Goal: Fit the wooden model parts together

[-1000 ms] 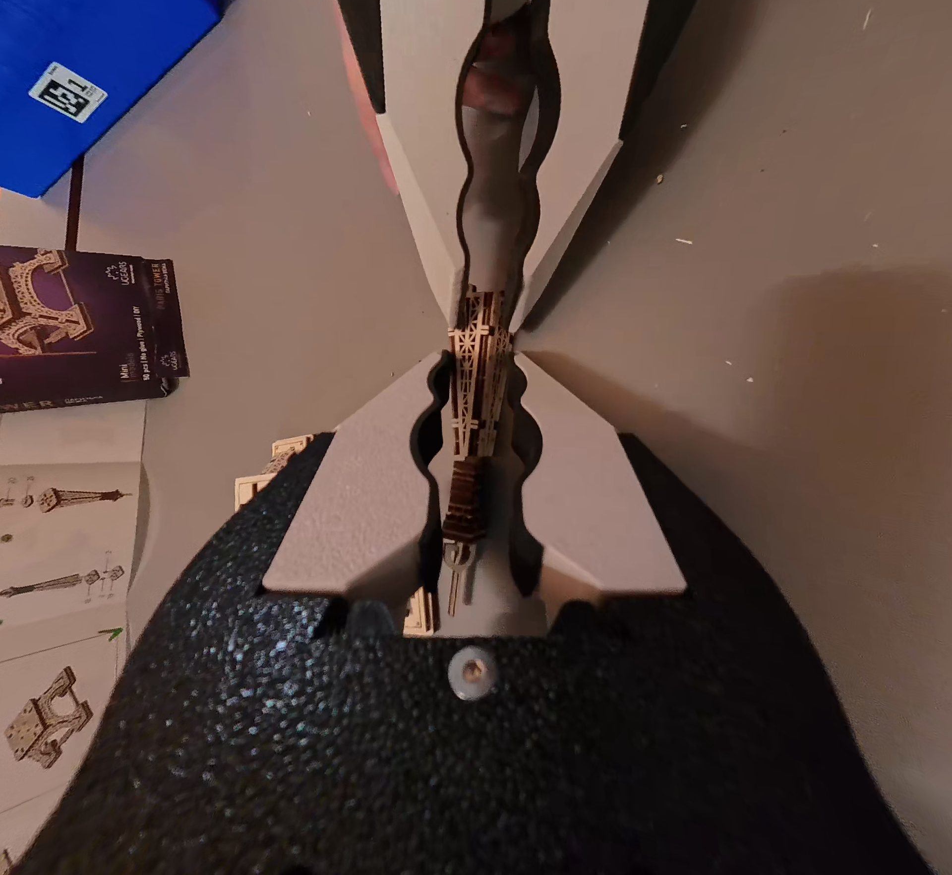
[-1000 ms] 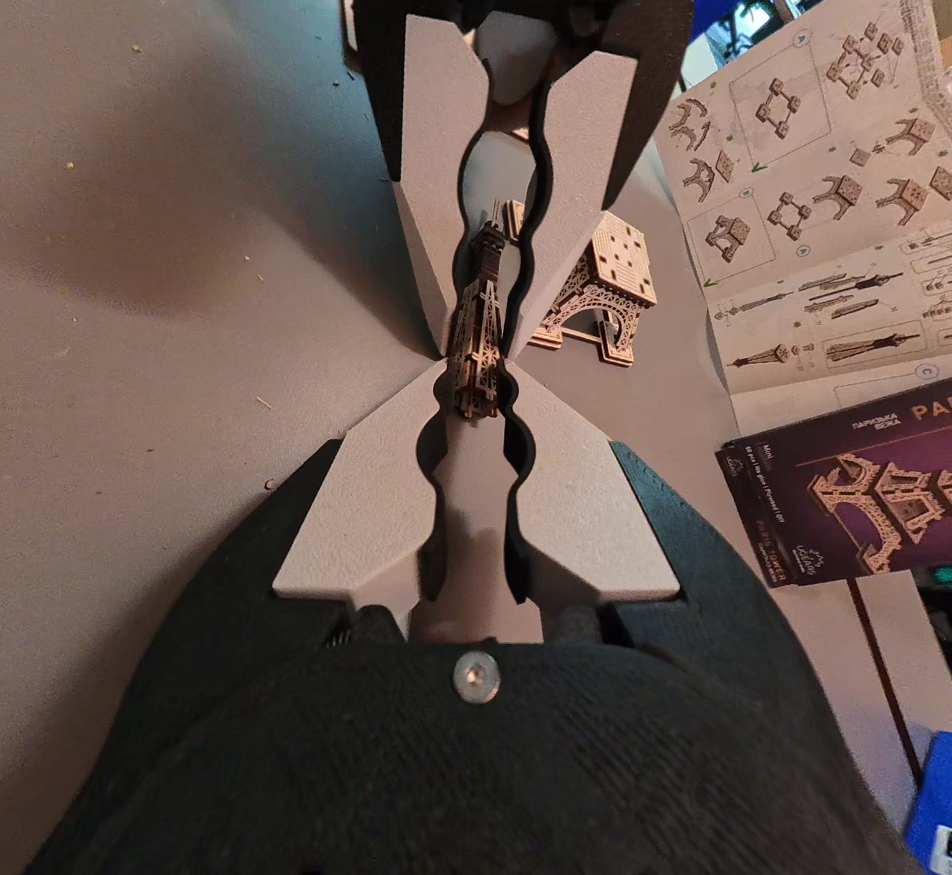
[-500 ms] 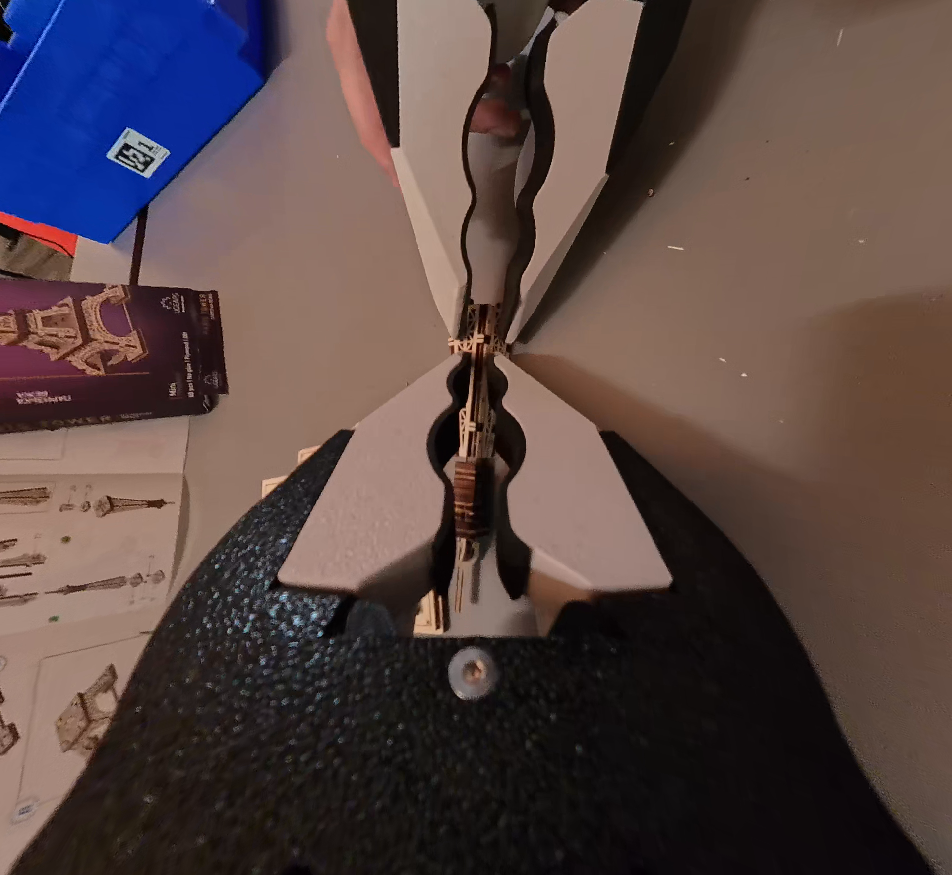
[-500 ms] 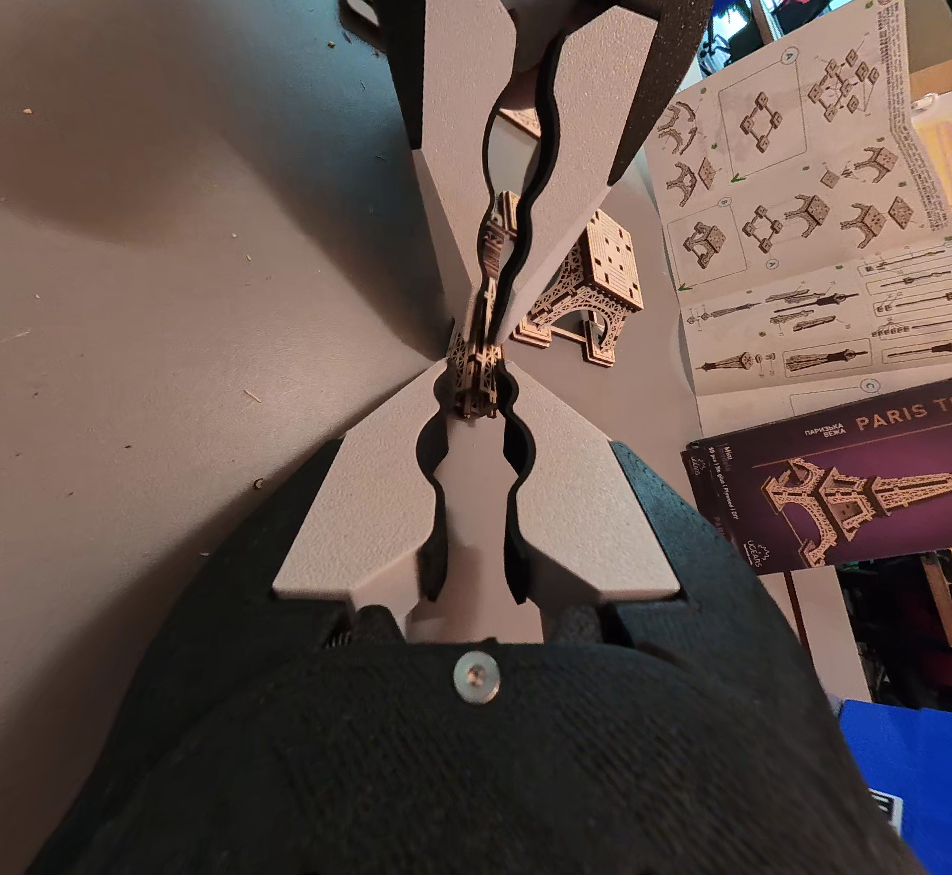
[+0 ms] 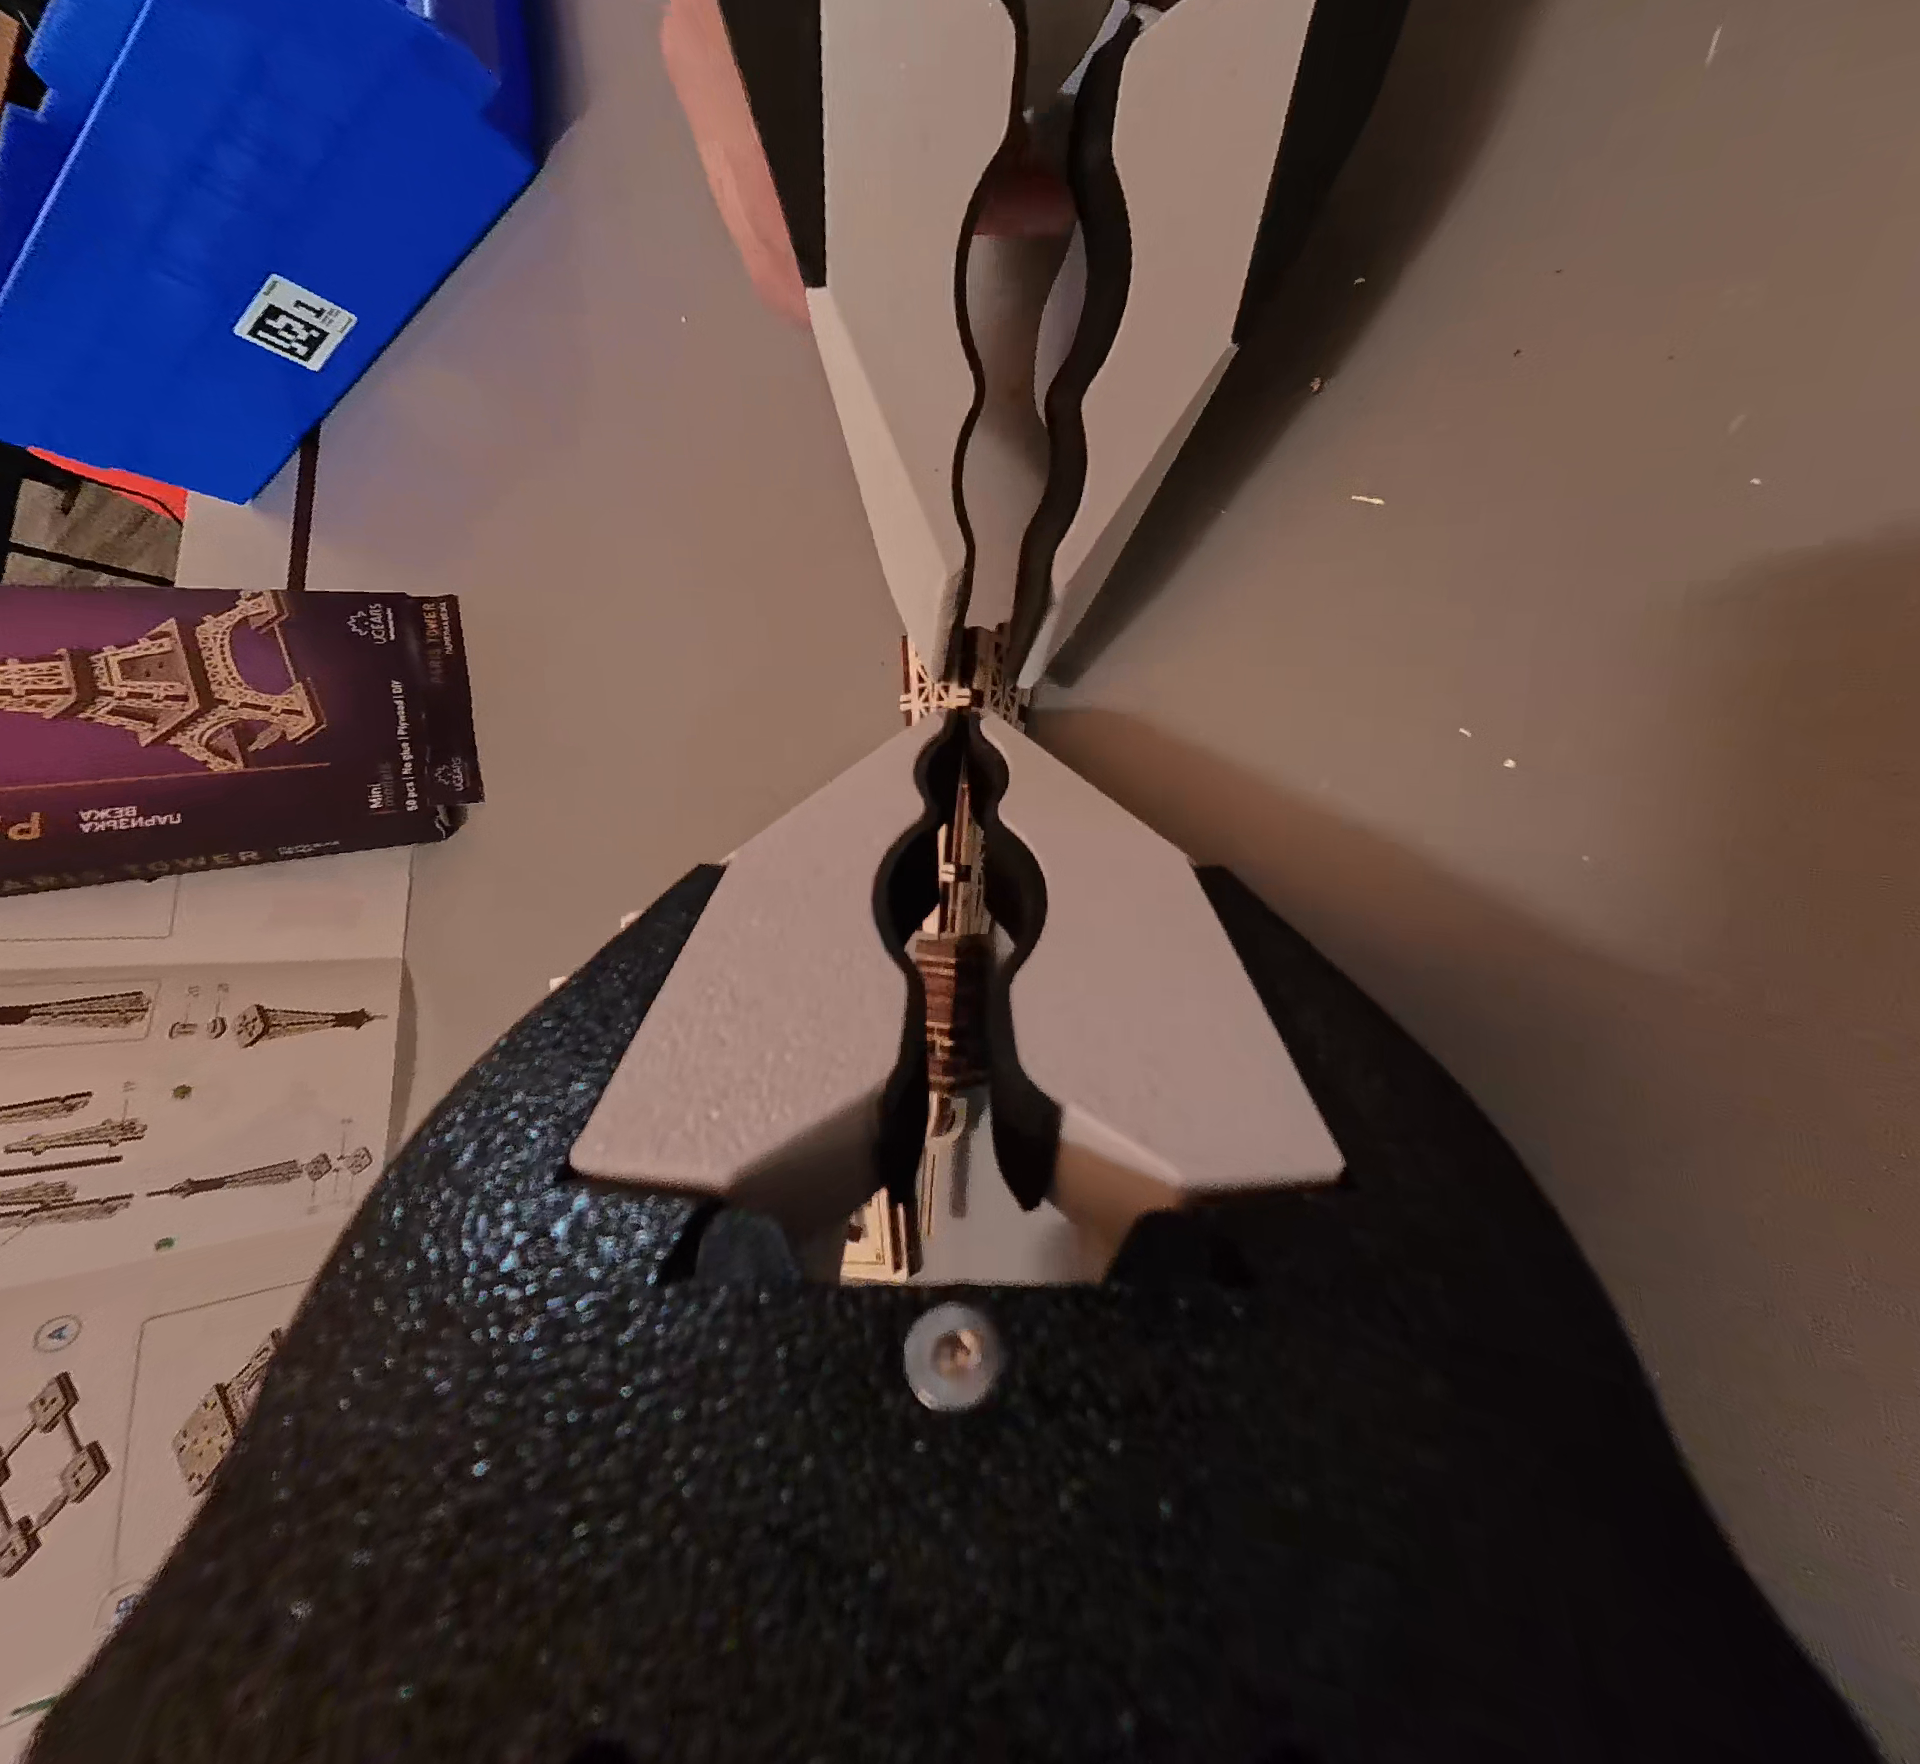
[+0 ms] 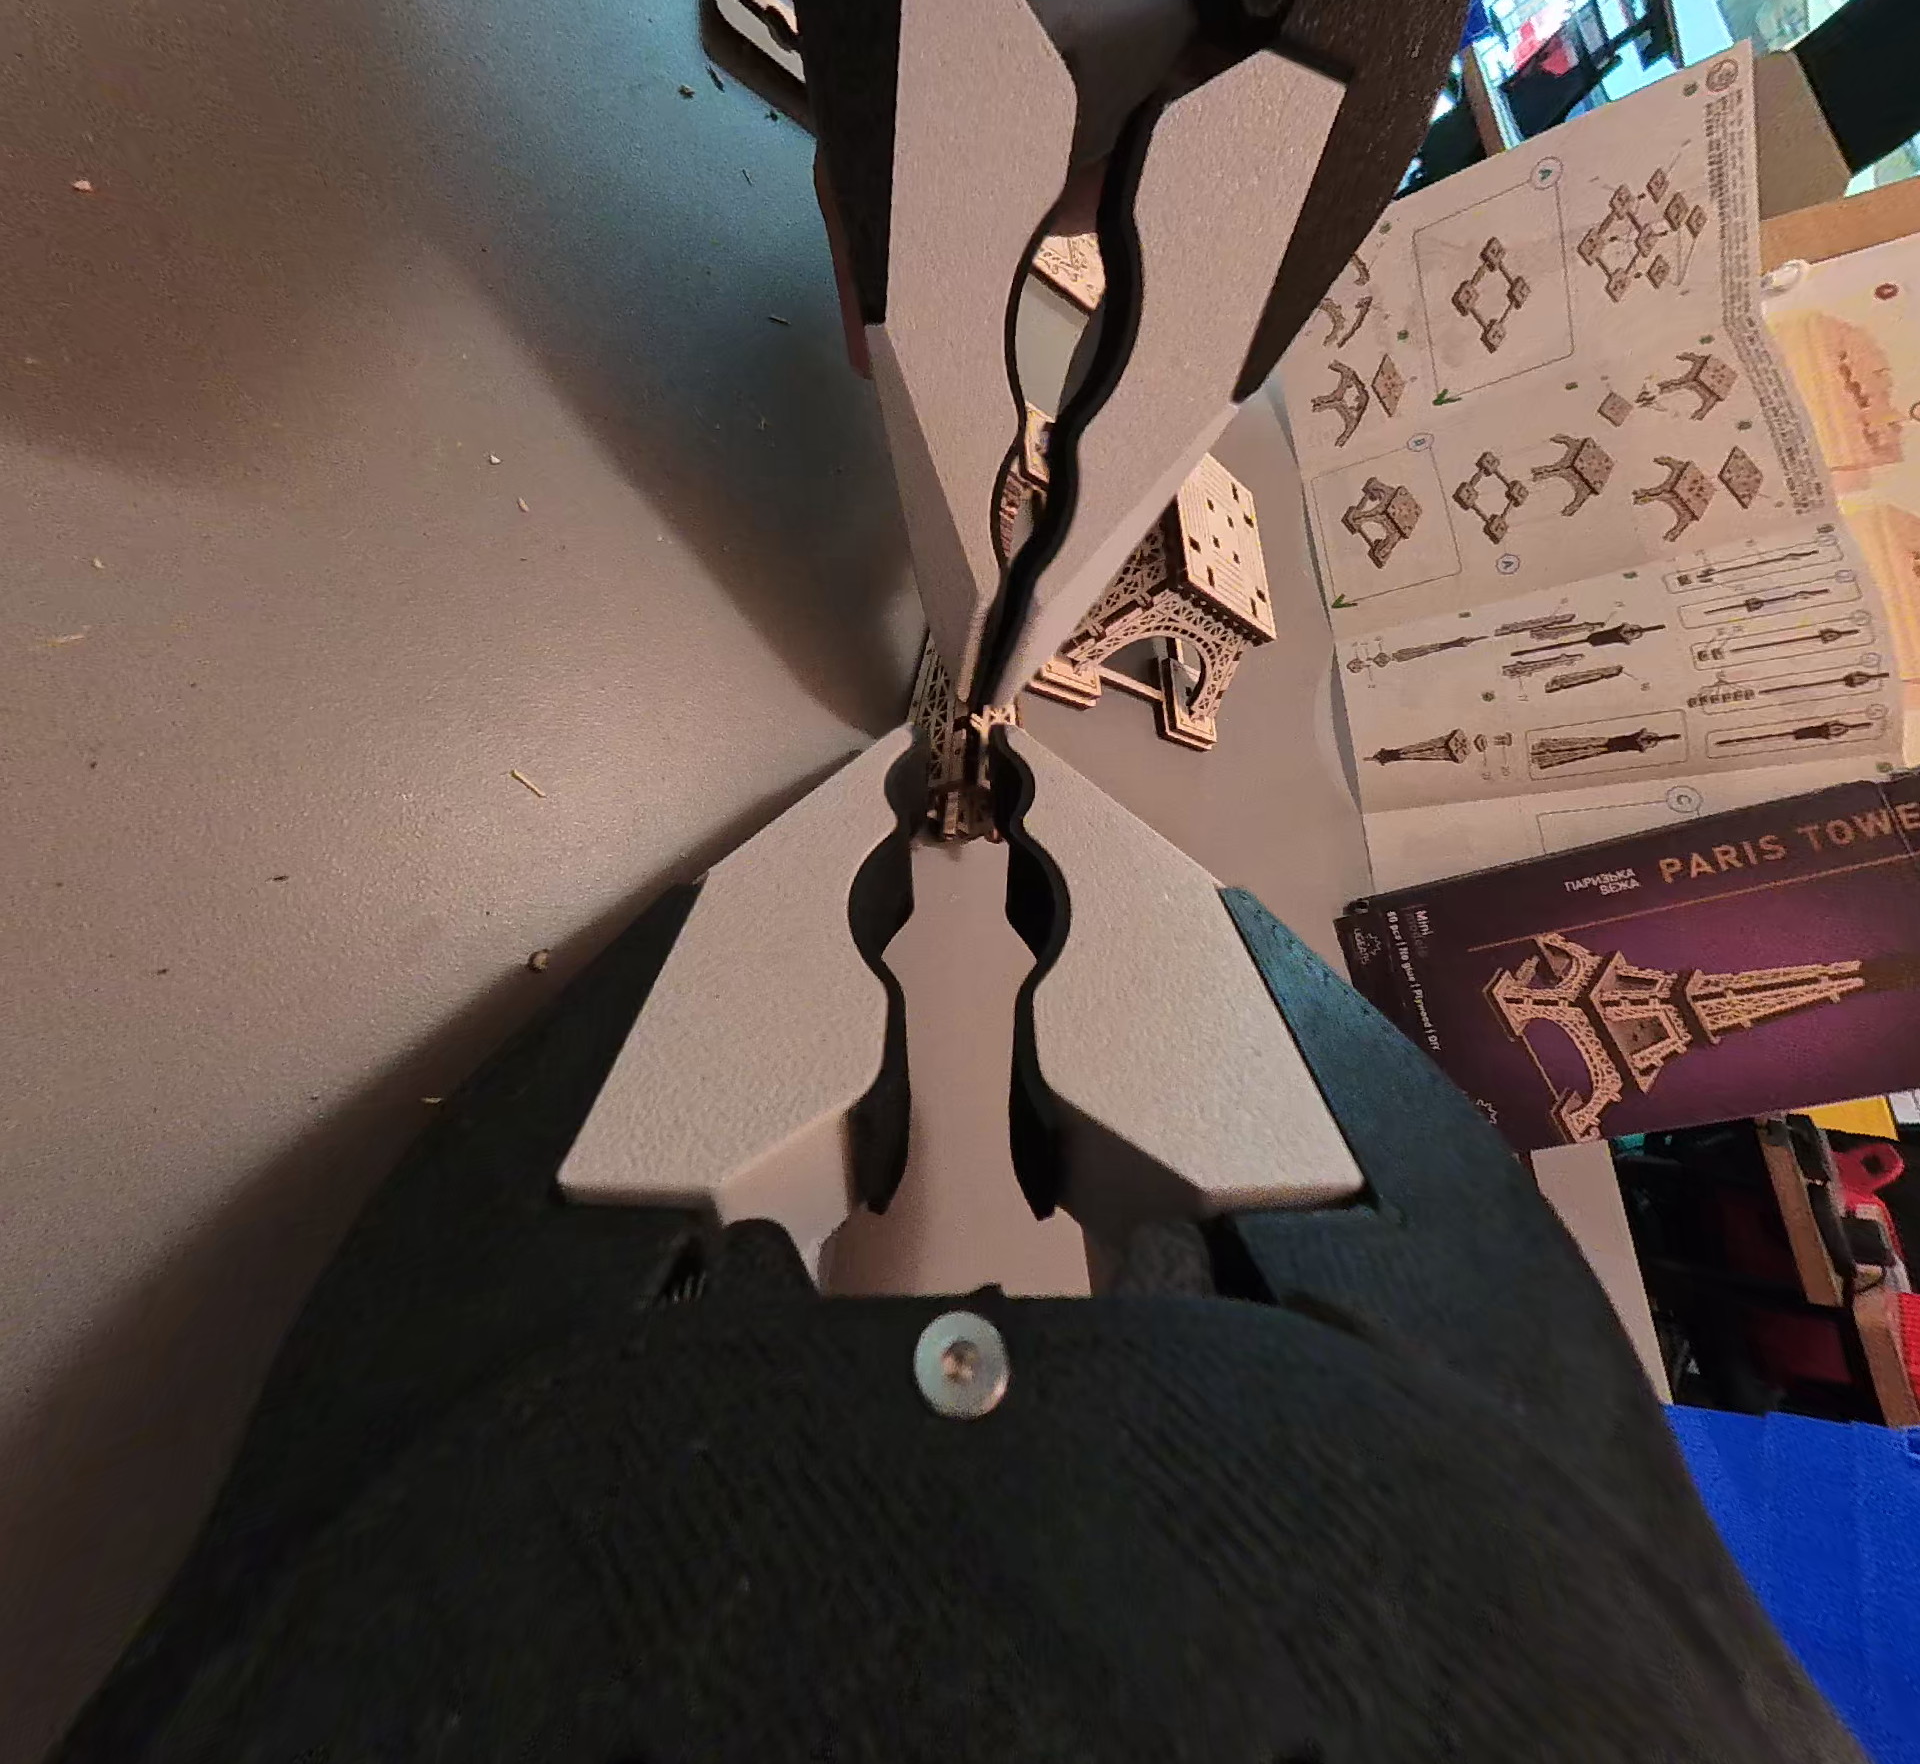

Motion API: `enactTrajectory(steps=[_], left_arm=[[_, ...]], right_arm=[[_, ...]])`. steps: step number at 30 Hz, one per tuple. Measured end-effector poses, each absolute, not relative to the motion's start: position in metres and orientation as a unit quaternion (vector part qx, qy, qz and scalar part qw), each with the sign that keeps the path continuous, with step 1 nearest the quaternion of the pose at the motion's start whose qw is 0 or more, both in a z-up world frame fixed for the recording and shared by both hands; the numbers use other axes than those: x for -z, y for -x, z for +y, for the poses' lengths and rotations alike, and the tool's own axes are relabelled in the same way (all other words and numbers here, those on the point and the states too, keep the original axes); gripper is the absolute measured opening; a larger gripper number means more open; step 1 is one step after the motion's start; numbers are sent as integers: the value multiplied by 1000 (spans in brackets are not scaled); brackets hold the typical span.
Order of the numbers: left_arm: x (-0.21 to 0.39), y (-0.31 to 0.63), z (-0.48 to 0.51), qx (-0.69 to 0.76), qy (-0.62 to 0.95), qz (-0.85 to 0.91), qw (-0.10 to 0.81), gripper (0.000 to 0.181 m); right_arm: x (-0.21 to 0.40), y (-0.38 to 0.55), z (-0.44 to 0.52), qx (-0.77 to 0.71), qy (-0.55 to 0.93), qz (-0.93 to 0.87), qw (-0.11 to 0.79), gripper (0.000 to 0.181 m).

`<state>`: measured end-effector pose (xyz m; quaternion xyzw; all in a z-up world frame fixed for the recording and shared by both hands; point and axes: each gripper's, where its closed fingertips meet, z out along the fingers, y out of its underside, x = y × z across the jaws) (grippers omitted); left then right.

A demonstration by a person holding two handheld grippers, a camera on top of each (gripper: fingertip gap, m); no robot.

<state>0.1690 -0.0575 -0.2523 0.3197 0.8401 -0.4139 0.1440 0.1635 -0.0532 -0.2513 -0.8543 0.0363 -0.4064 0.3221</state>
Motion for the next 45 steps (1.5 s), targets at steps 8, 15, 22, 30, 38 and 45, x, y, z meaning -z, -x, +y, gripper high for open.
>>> enactTrajectory(steps=[8, 15, 22, 30, 38, 45], left_arm=[[254, -170, -57, 405, -322, 843, 151, 4], [250, -175, -61, 412, -314, 840, 162, 5], [254, -173, -63, 406, -315, 843, 158, 0], [253, -174, -63, 387, -314, 854, 152, 1], [254, -174, -62, 384, -314, 854, 155, 0], [247, -188, -31, 410, -253, 864, 146, 11]], right_arm=[[255, -166, -56, 406, 858, 43, 312, 18], [252, -169, -61, 402, 856, 60, 320, 15], [254, -171, -61, 420, 859, 40, 289, 13], [254, -173, -61, 424, 860, 43, 280, 10], [254, -174, -61, 429, 856, 47, 284, 10], [255, -175, -63, 441, 855, 37, 272, 9]])
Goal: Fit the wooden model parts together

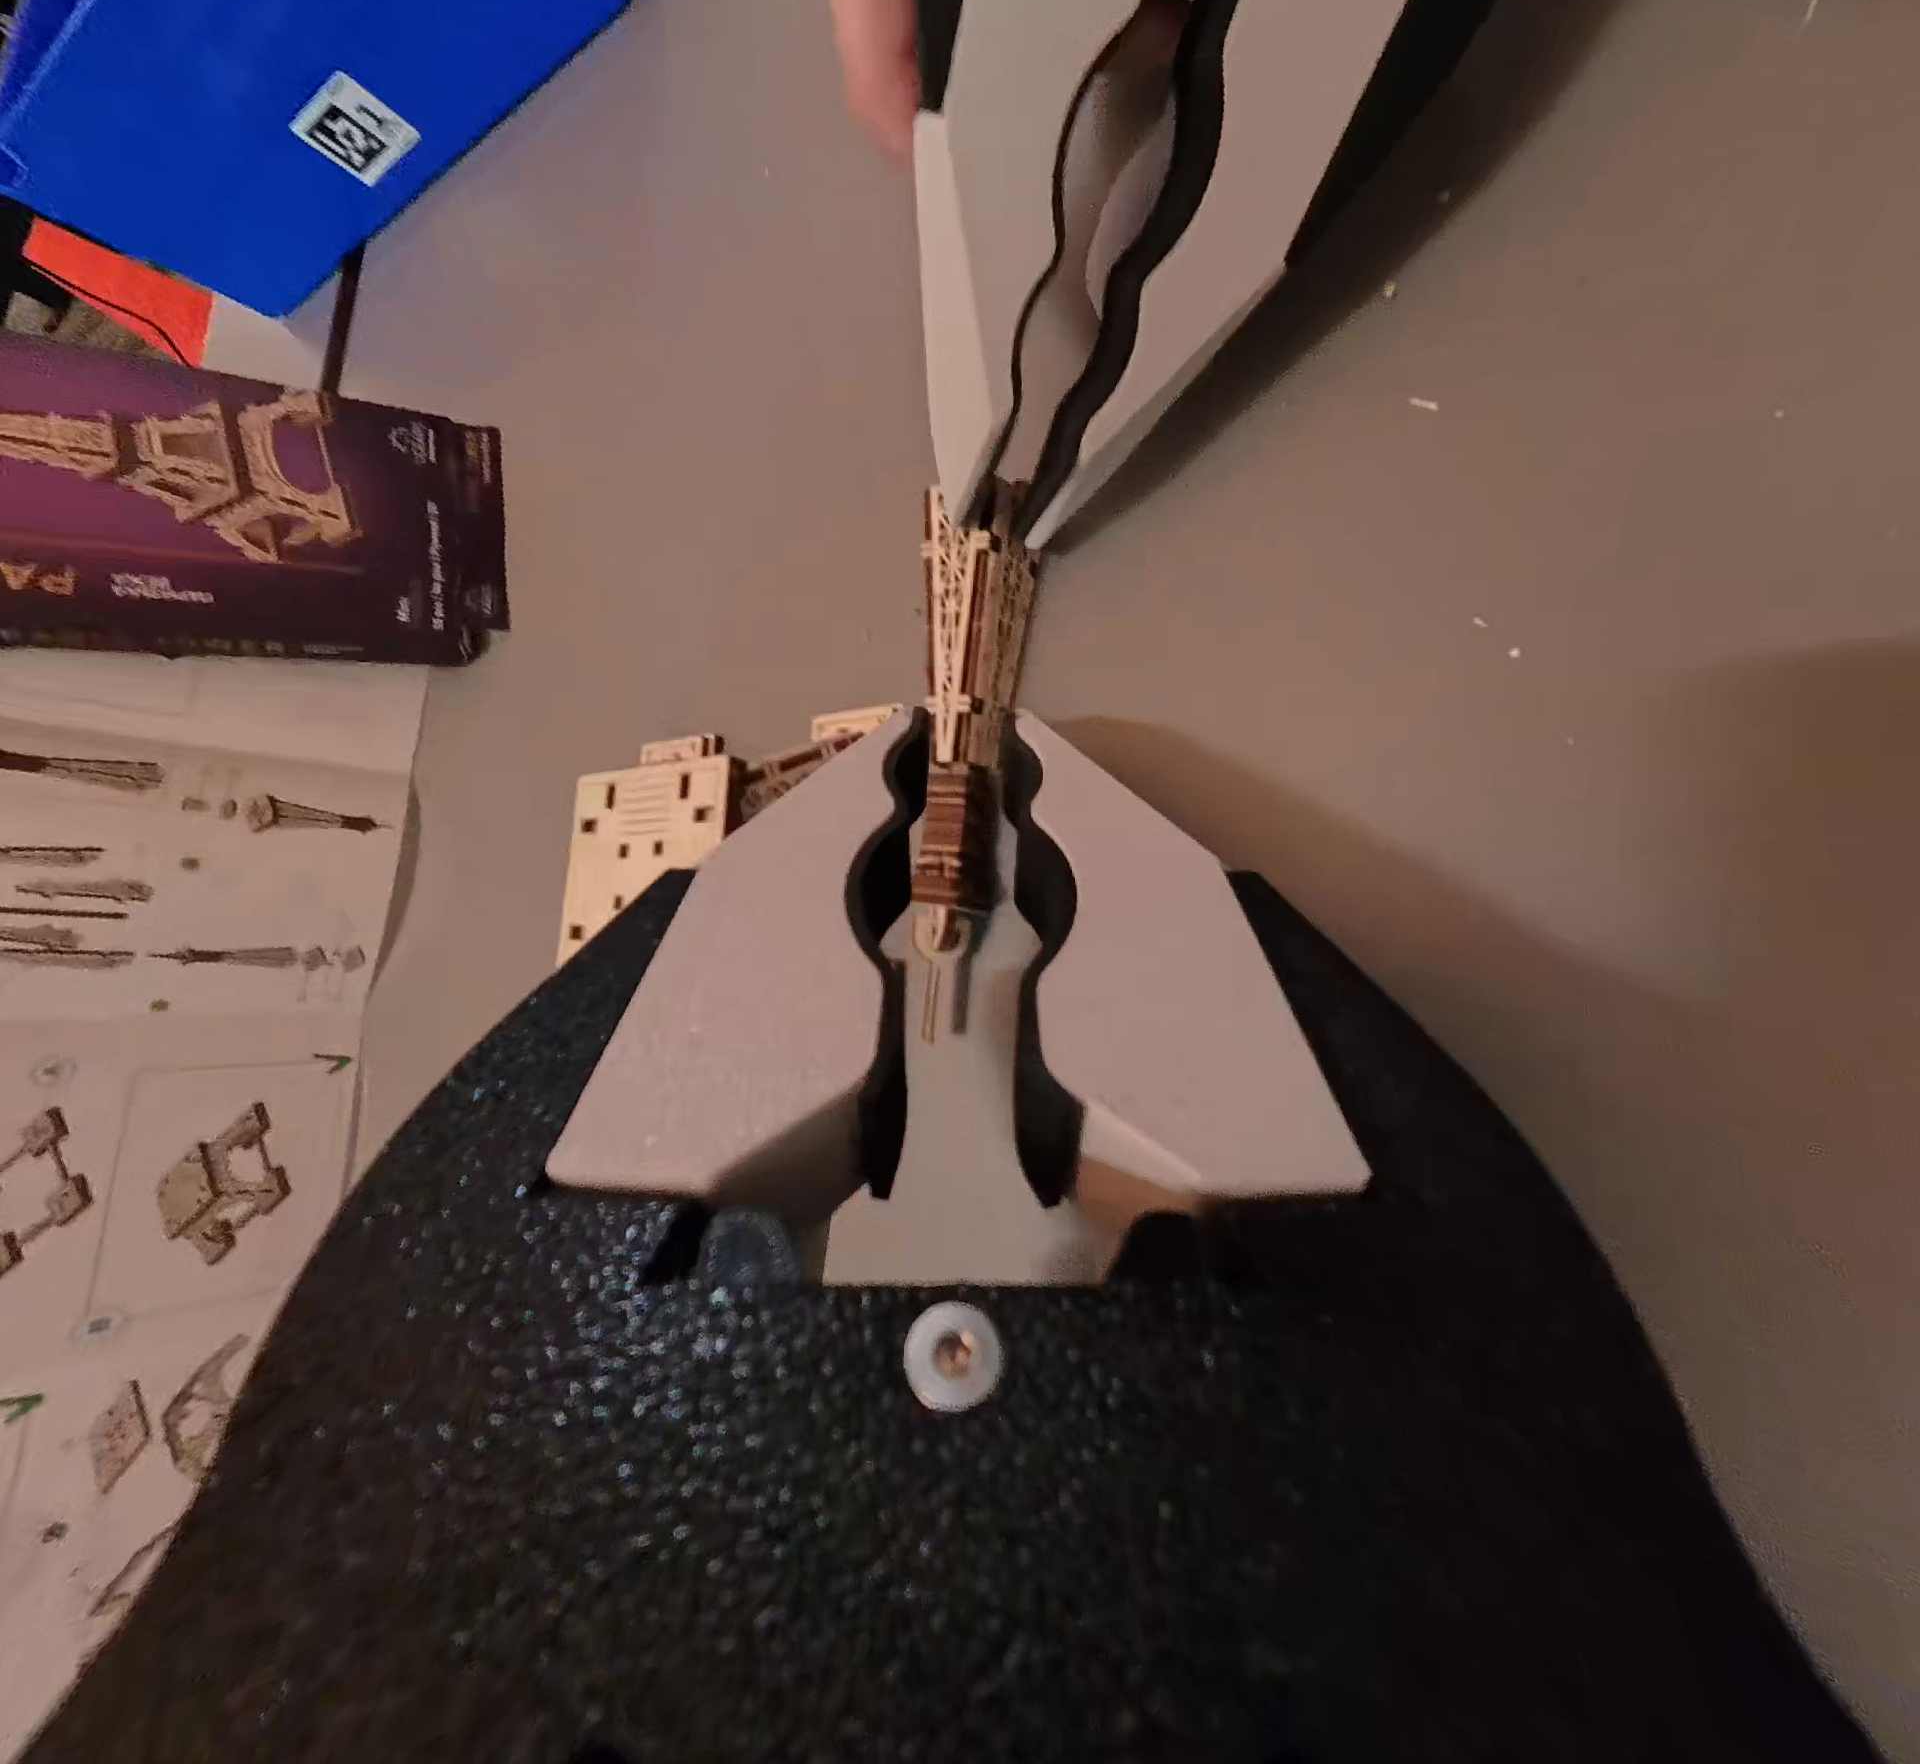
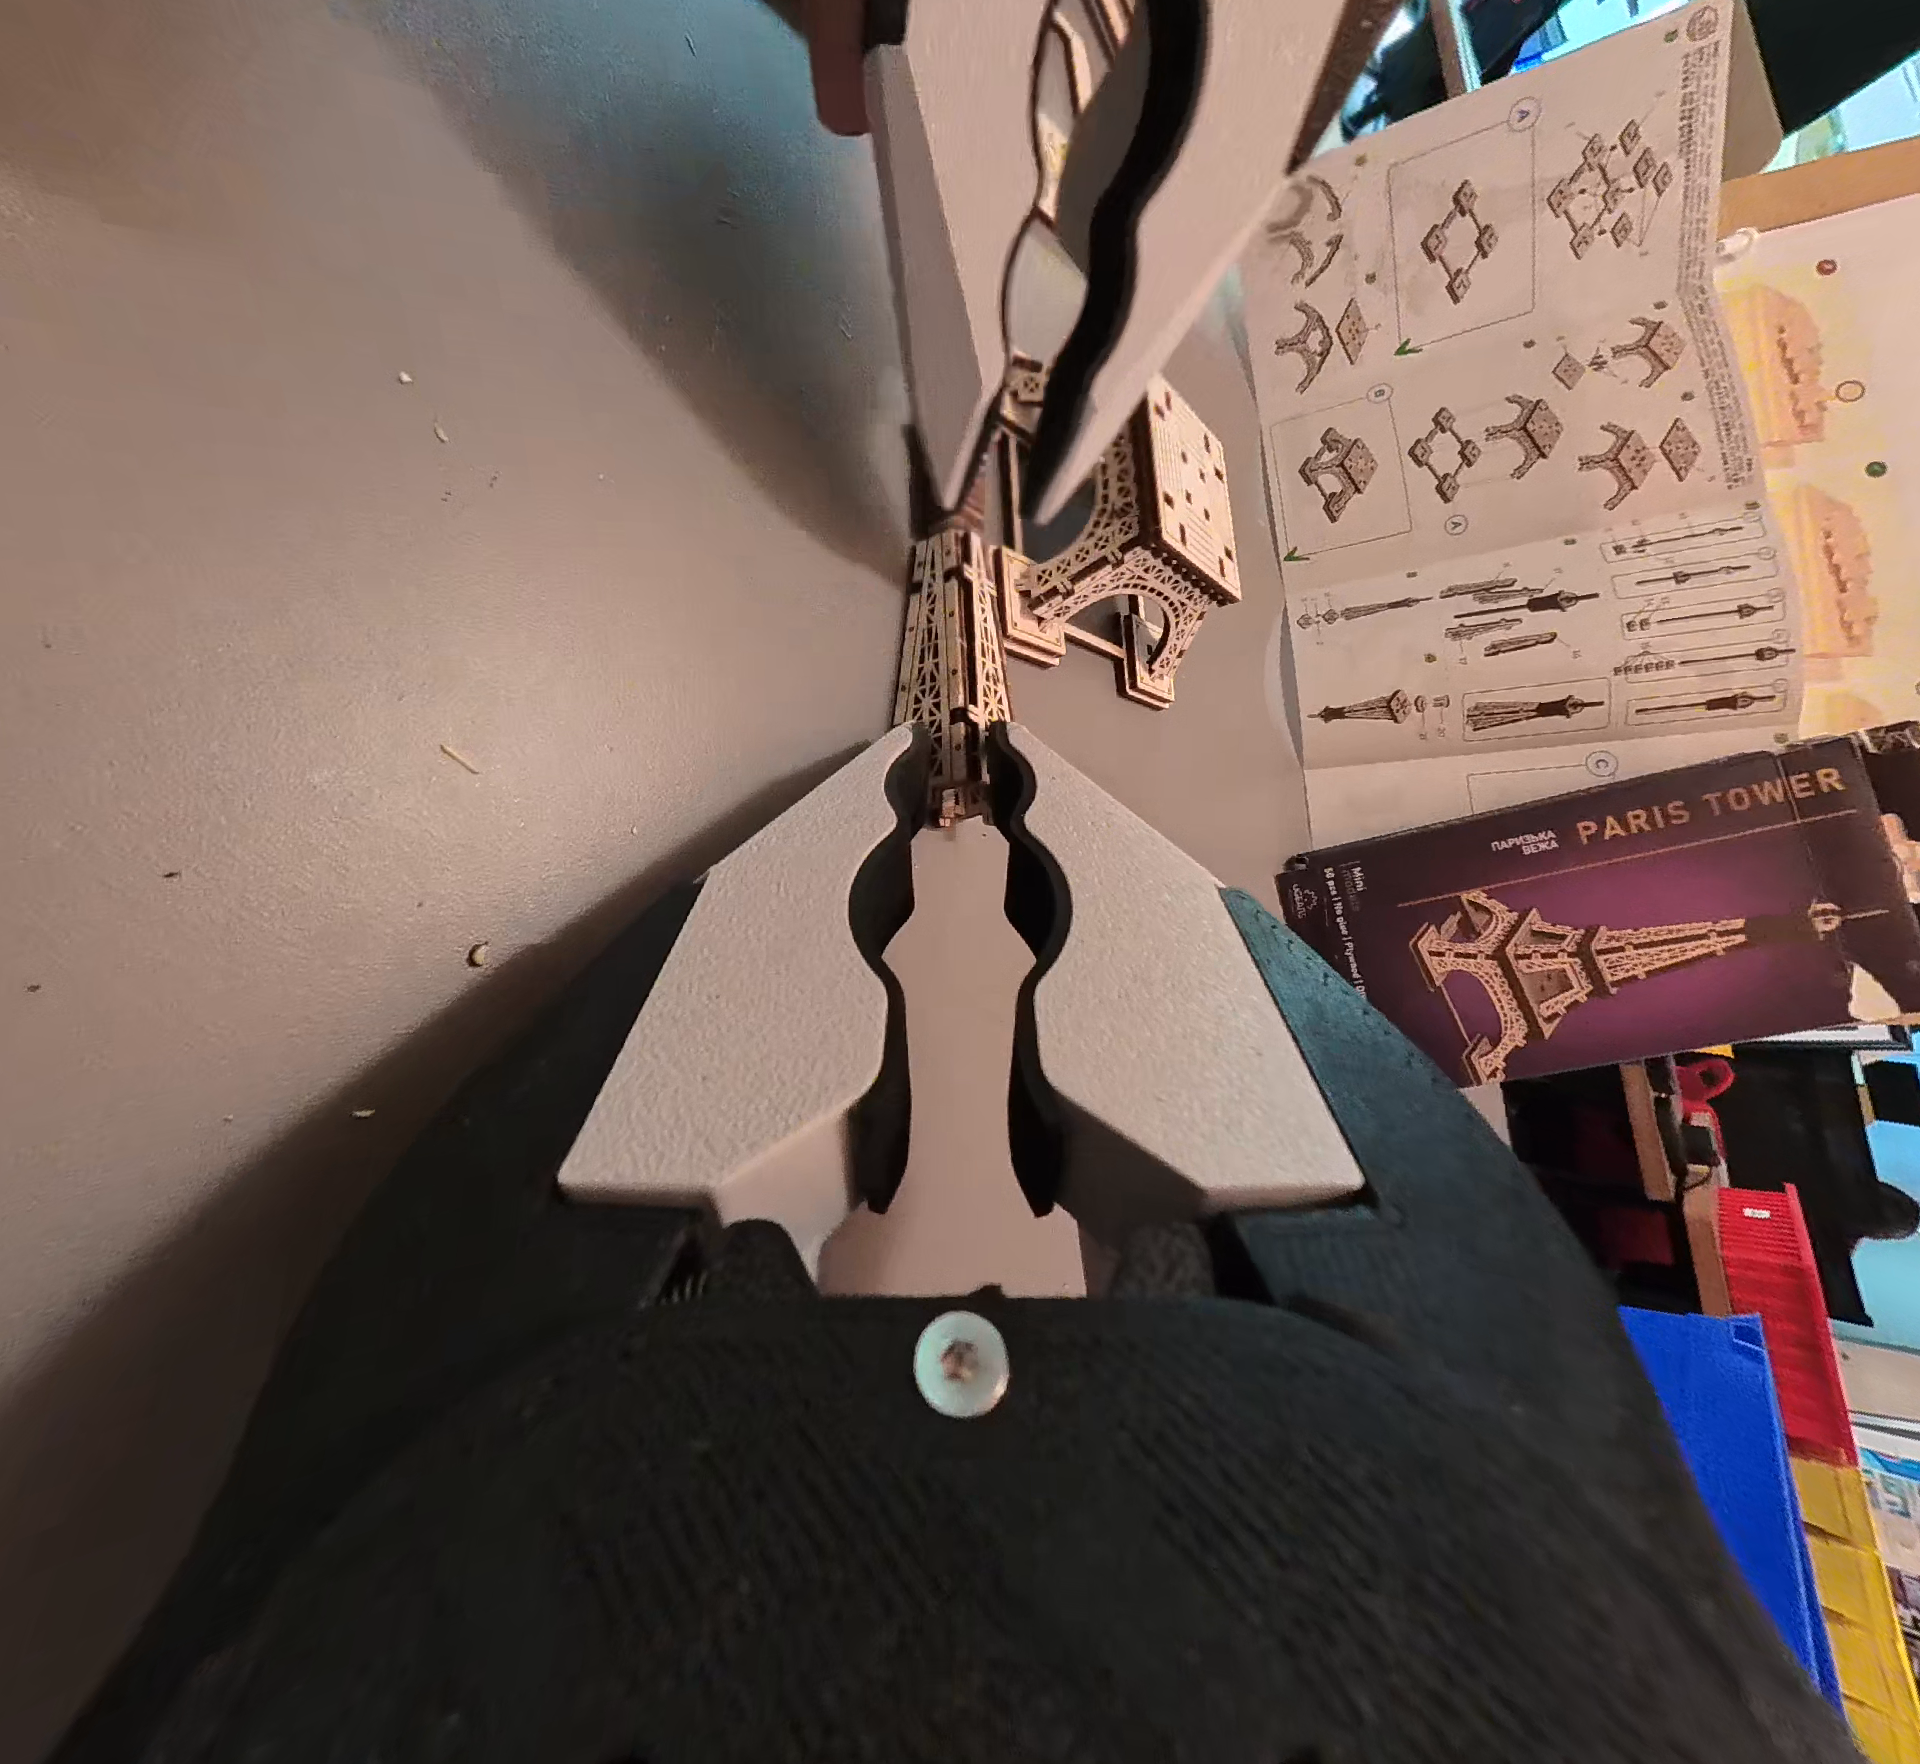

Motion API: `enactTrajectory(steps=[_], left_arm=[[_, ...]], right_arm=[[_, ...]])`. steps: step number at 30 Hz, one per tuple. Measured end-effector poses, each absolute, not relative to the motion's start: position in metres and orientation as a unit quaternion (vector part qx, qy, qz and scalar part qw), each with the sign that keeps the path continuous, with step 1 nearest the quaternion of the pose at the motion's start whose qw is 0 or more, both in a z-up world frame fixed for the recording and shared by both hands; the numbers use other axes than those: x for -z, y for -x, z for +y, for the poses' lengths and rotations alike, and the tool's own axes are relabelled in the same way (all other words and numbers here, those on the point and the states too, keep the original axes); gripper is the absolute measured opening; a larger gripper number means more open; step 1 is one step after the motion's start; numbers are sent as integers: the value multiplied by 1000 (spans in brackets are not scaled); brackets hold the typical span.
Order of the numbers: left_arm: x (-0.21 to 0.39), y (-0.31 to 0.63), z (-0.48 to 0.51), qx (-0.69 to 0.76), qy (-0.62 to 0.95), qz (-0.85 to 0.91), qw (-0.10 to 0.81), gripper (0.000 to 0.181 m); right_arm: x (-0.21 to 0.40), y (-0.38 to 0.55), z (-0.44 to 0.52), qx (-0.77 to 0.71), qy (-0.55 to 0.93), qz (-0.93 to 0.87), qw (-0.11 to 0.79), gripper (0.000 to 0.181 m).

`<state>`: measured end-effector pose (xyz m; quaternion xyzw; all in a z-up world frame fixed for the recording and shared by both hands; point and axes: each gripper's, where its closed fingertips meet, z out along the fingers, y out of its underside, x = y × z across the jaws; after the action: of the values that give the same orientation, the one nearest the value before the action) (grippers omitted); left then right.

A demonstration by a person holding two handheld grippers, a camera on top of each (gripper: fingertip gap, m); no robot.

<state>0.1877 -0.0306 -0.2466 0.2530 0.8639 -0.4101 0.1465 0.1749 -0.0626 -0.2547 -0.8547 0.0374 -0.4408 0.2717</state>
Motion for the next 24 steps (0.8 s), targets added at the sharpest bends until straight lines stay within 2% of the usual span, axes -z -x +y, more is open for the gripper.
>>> enactTrajectory(steps=[13, 24], left_arm=[[258, -192, -36, 379, -291, 854, 205, 3], [256, -189, -39, 375, -296, 859, 184, 0]], right_arm=[[254, -176, -63, 438, 855, 39, 274, 10], [254, -174, -59, 438, 855, 40, 275, 9]])
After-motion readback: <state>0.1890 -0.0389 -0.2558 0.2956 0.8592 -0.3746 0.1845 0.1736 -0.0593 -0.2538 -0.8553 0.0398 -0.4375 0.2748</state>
